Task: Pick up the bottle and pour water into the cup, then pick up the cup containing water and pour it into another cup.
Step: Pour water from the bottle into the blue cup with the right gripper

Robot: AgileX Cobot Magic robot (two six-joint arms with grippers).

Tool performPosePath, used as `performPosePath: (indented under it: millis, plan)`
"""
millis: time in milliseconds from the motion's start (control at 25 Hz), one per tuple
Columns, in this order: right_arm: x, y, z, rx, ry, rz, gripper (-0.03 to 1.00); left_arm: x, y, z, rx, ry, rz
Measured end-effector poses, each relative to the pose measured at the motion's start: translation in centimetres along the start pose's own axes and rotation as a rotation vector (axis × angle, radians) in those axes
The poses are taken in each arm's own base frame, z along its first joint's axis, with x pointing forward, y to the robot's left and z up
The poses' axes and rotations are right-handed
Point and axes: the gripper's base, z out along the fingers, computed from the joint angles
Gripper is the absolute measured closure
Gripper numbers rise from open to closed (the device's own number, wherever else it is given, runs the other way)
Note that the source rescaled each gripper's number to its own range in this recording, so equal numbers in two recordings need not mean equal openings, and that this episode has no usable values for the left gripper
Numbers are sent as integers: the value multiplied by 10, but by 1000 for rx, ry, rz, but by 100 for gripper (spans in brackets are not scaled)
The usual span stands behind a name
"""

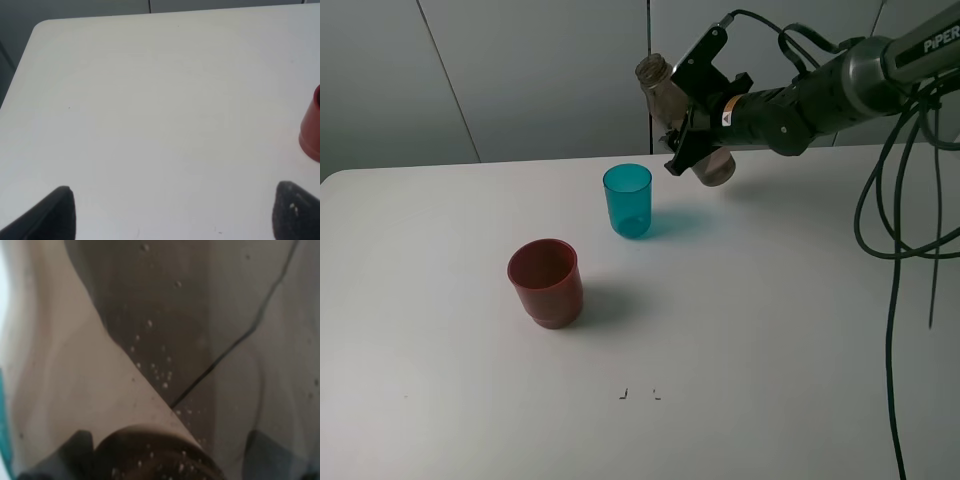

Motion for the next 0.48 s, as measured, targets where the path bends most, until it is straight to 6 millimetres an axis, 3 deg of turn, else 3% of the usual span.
performPosePath:
  millis: [480]
  plan:
    - [-4,8,2,-28,31,-304,94,0,0,0,0,0,0]
